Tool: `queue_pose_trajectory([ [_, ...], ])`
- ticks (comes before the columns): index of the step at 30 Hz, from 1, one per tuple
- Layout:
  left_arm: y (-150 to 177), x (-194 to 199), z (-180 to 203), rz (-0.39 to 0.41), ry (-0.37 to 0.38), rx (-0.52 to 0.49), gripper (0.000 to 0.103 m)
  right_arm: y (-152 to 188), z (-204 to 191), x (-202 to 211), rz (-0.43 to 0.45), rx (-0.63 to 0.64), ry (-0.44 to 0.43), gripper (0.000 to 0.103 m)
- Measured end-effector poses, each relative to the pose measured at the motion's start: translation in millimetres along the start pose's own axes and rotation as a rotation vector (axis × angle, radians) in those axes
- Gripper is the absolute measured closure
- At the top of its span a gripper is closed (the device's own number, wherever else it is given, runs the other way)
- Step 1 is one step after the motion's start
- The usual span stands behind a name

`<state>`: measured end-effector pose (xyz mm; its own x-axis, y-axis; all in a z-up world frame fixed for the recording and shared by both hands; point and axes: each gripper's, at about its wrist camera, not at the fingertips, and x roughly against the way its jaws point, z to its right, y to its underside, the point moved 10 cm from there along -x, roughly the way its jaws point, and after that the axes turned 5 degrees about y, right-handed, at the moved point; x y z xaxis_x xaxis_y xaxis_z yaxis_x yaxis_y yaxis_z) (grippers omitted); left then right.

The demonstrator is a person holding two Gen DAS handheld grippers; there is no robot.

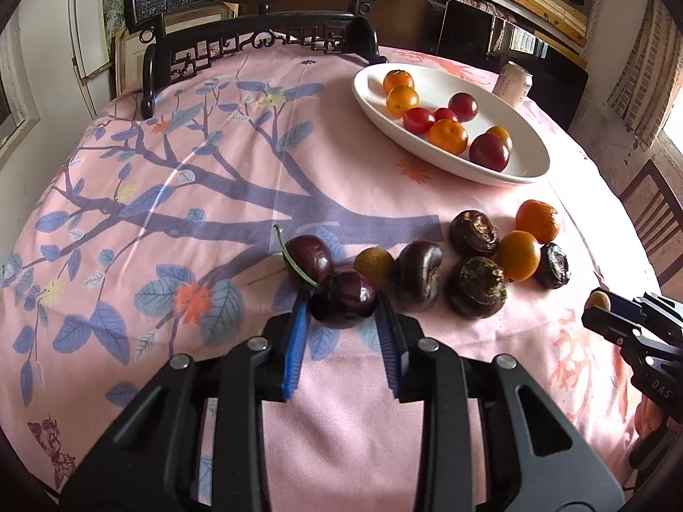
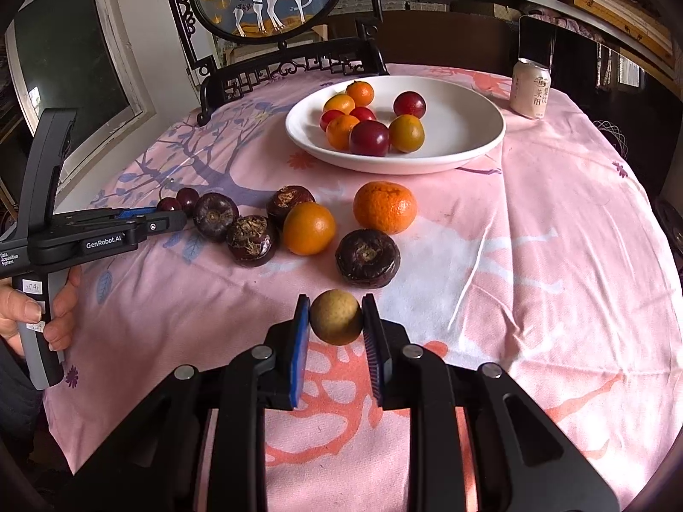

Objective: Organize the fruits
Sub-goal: 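Grasp a small yellow-brown fruit with the right tool while the left tool grasps a dark cherry, then carry both fruits over the white plate, lower them and open both tools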

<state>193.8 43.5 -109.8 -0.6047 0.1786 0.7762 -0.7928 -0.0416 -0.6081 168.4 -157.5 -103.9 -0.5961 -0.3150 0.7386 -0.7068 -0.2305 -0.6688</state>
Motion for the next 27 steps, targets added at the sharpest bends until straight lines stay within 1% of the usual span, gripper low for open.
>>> queue_pose_trajectory([
  [3, -11.0, 13.9, 14.0, 0.032, 0.031, -0.016, 0.072, -18.3, 7.6, 13.6, 0.064, -0.010, 0.017, 0.079],
  [5, -23.9, 19.6, 26.7, 0.054, 0.055, -0.034, 0.072, -36.7, 15.2, 21.5, 0.118, -0.019, 0.042, 0.079],
  [8, -51.2, 17.8, 45.0, 0.079, 0.063, -0.066, 0.072, -66.0, 24.1, 25.0, 0.185, -0.012, 0.069, 0.079],
  [10, -71.8, 10.0, 55.7, 0.092, 0.078, -0.072, 0.072, -84.0, 31.4, 18.2, 0.217, -0.002, 0.098, 0.079],
  [12, -90.0, -6.3, 64.0, 0.080, 0.091, -0.058, 0.072, -96.6, 40.7, 2.9, 0.204, -0.014, 0.112, 0.079],
  [16, -118.7, -43.3, 73.2, 0.062, 0.087, -0.037, 0.072, -111.0, 56.0, -32.4, 0.160, -0.034, 0.130, 0.079],
  [19, -129.5, -68.1, 74.6, 0.042, 0.070, -0.030, 0.072, -114.1, 63.7, -57.3, 0.119, -0.041, 0.135, 0.079],
  [23, -136.8, -89.6, 72.7, 0.025, 0.062, -0.006, 0.071, -118.5, 69.1, -77.6, 0.097, -0.047, 0.142, 0.078],
  [24, -138.8, -92.4, 71.4, 0.028, 0.056, 0.000, 0.062, -119.1, 69.4, -80.9, 0.092, -0.047, 0.142, 0.075],
  [25, -140.4, -93.8, 68.9, 0.031, 0.044, 0.009, 0.046, -119.1, 69.8, -82.9, 0.089, -0.045, 0.143, 0.070],
  [26, -141.8, -92.7, 66.9, 0.043, 0.032, 0.018, 0.041, -117.9, 70.1, -82.7, 0.090, -0.045, 0.148, 0.070],
  [27, -142.6, -90.3, 65.7, 0.054, 0.029, 0.023, 0.040, -116.3, 70.2, -81.8, 0.089, -0.049, 0.143, 0.070],
])
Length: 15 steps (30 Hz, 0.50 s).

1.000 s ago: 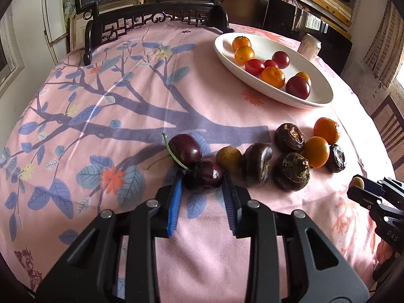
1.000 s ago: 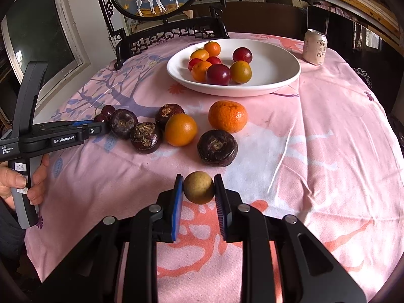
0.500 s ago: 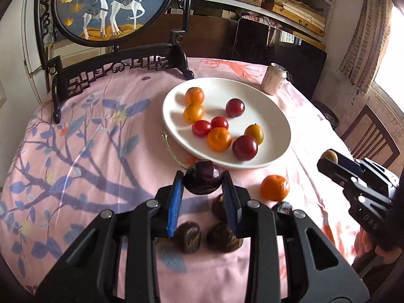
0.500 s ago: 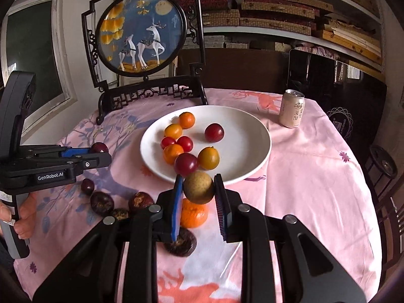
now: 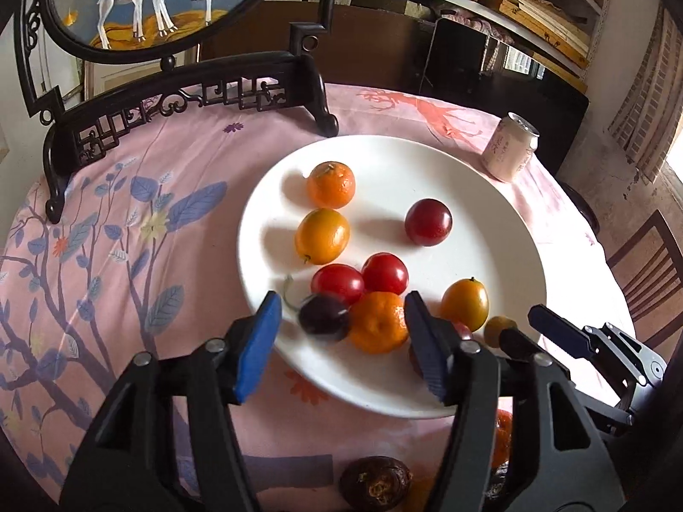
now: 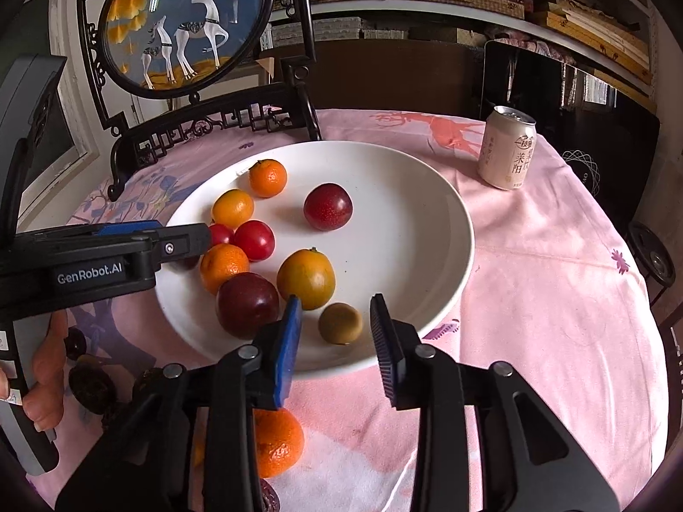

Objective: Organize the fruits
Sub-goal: 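Carry both fruits over the white plate, lower them and open both tools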

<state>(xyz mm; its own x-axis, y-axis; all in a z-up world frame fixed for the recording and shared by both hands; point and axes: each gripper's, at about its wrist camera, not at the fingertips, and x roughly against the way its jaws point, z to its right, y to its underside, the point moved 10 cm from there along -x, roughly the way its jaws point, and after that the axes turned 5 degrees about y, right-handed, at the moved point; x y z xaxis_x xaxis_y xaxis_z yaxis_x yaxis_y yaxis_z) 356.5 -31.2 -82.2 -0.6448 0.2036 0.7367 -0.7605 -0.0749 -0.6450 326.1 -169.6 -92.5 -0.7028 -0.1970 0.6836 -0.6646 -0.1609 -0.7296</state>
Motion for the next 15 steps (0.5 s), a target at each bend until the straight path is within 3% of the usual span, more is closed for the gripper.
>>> queue_pose_trajectory([
  [8, 18.3, 37.4, -9.6, 0.016, 0.010, 0.019, 0.031, 22.0, 4.2, 33.4, -0.017, -0.022, -0.045, 0.068],
  [9, 23.0, 43.2, -11.1, 0.018, 0.014, 0.023, 0.030, 26.7, 3.5, 39.2, -0.020, -0.018, -0.051, 0.065],
  [11, 35.2, 54.5, -14.9, 0.018, 0.010, 0.030, 0.026, 35.9, 1.8, 52.4, -0.014, -0.021, -0.064, 0.048],
  [15, 60.6, 75.5, -21.4, 0.025, -0.005, 0.018, 0.021, 56.9, -12.3, 74.2, -0.027, 0.022, -0.097, 0.047],
])
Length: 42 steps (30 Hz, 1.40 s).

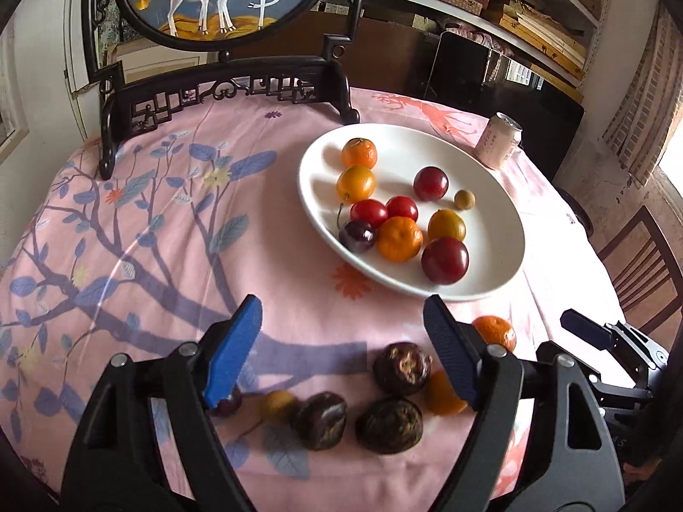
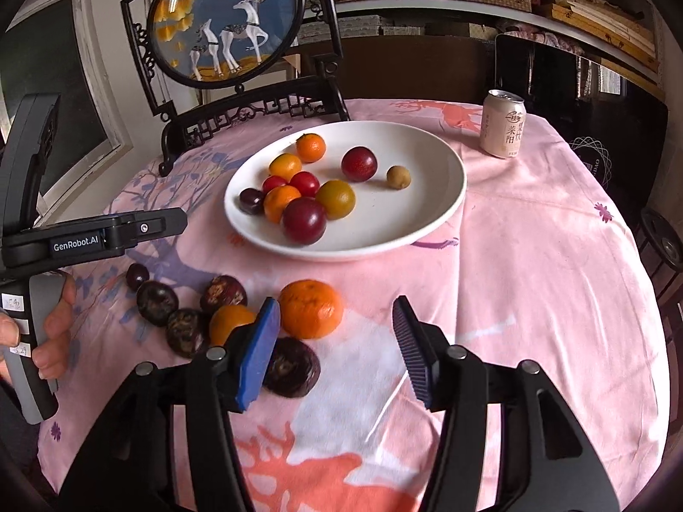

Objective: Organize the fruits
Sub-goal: 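Carry both fruits over the white plate, lower them and open both tools, then grasp a dark brown round fruit with the right tool while the left tool grasps a second dark cherry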

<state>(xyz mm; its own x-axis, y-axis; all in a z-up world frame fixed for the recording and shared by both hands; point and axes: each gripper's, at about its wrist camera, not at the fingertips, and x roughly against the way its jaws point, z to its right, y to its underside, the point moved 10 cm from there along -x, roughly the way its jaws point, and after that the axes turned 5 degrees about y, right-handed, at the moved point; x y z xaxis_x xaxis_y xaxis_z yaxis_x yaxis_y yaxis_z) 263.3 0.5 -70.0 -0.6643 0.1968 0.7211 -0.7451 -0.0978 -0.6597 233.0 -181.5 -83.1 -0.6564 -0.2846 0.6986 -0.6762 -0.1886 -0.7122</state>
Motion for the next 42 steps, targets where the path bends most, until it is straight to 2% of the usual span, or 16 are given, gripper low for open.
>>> queue_pose_trajectory([
  [6, 41.8, 23.9, -12.9, -0.011, -0.016, -0.014, 0.019, 36.2, -24.0, -8.0, -0.083, 0.108, 0.038, 0.047],
  [12, 71.2, 32.7, -27.8, -0.050, -0.036, -0.023, 0.019, 43.9, -27.5, -33.6, -0.138, 0.090, 0.074, 0.048],
  [13, 74.3, 34.0, -30.4, -0.051, -0.043, -0.024, 0.019, 43.6, -28.4, -36.7, -0.140, 0.087, 0.072, 0.051],
  [15, 80.5, 35.0, -35.0, -0.058, -0.048, -0.024, 0.019, 39.9, -29.7, -39.4, -0.129, 0.091, 0.083, 0.064],
  [18, 88.9, 32.5, -41.0, -0.079, -0.051, -0.024, 0.019, 38.8, -29.4, -39.7, -0.126, 0.087, 0.088, 0.064],
  [29, 83.6, 20.3, -41.5, -0.098, -0.051, -0.024, 0.019, 44.9, -20.8, -23.1, -0.100, 0.022, 0.027, 0.064],
  [36, 76.0, 11.6, -71.2, -0.115, -0.104, -0.015, 0.020, 43.9, -21.2, -14.4, -0.084, 0.007, -0.016, 0.064],
  [41, 68.4, -3.1, -79.2, -0.114, -0.129, -0.041, 0.028, 43.1, -26.0, -10.9, -0.079, 0.009, -0.039, 0.064],
  [42, 65.9, -5.1, -79.0, -0.111, -0.126, -0.046, 0.032, 43.1, -26.3, -10.7, -0.078, 0.010, -0.041, 0.064],
])
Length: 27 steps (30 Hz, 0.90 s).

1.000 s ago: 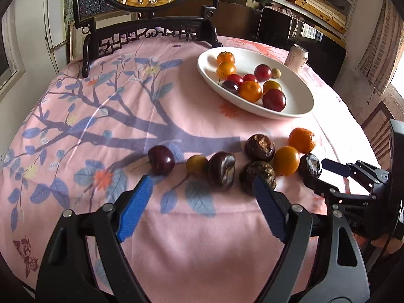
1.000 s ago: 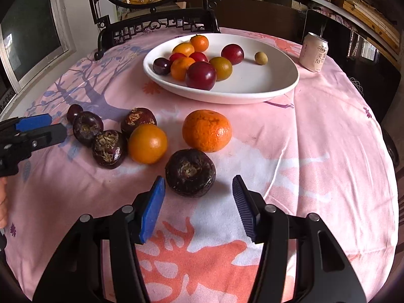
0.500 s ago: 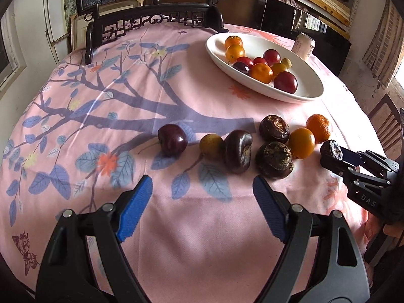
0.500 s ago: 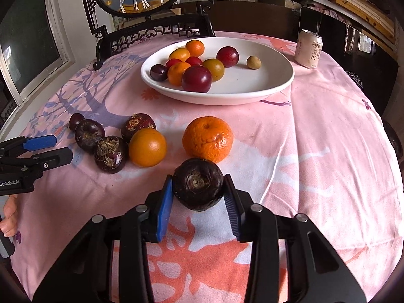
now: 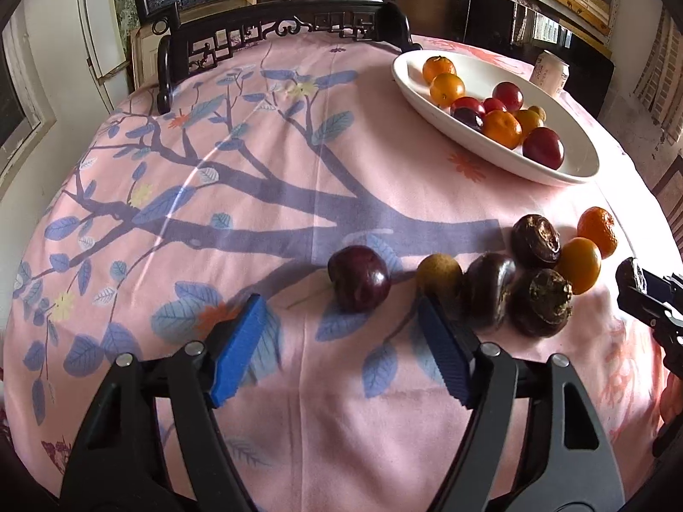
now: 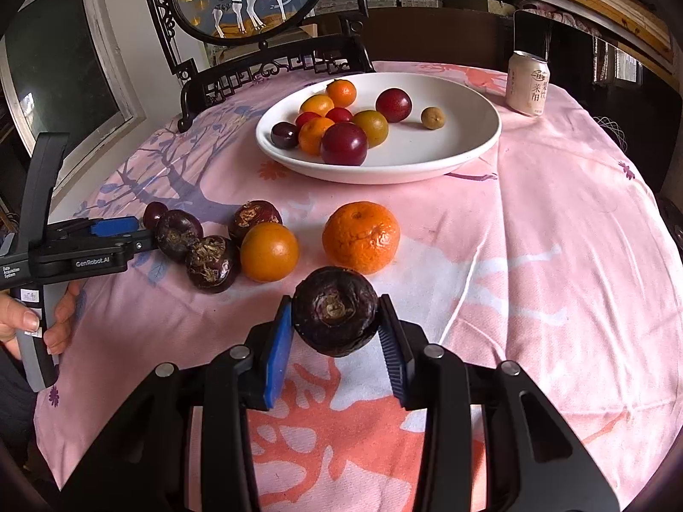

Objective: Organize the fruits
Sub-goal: 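Grasp a dark brown round fruit with the right tool while the left tool grasps a second dark cherry, then lower both fruits onto the white plate and open both tools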

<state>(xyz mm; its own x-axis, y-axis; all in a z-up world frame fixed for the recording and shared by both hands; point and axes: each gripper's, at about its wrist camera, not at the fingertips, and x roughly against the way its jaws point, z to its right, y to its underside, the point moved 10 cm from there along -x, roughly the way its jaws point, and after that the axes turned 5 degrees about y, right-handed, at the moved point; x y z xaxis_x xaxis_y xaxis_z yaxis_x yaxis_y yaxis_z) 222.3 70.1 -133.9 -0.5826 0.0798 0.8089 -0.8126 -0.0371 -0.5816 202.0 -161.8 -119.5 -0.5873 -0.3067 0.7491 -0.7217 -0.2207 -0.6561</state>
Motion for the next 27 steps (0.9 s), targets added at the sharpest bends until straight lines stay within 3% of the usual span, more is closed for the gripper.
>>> queue_pose_trajectory([
  [3, -8.8, -5.8, -1.0, 0.016, -0.010, -0.018, 0.042, 0.6, 0.2, -1.2, -0.004, -0.001, -0.003, 0.064],
  [6, -14.8, -5.5, 5.4, 0.026, 0.005, -0.052, 0.072, 0.2, 0.8, -0.7, -0.001, -0.002, -0.001, 0.064],
  [11, -12.4, 1.5, 12.8, 0.028, -0.001, -0.055, 0.072, -2.4, 2.7, 2.7, 0.017, -0.010, 0.001, 0.064],
  [16, -25.4, 31.4, 30.3, 0.089, 0.032, -0.063, 0.072, -17.3, 6.9, 20.6, 0.094, -0.026, 0.015, 0.064],
  [22, -70.1, 49.8, 72.6, 0.166, 0.117, -0.069, 0.072, -55.8, 12.6, 42.4, 0.200, 0.003, 0.060, 0.064],
  [27, -110.8, 17.8, 110.5, 0.159, 0.197, -0.024, 0.072, -93.5, 19.2, 23.1, 0.226, 0.035, 0.094, 0.064],
])
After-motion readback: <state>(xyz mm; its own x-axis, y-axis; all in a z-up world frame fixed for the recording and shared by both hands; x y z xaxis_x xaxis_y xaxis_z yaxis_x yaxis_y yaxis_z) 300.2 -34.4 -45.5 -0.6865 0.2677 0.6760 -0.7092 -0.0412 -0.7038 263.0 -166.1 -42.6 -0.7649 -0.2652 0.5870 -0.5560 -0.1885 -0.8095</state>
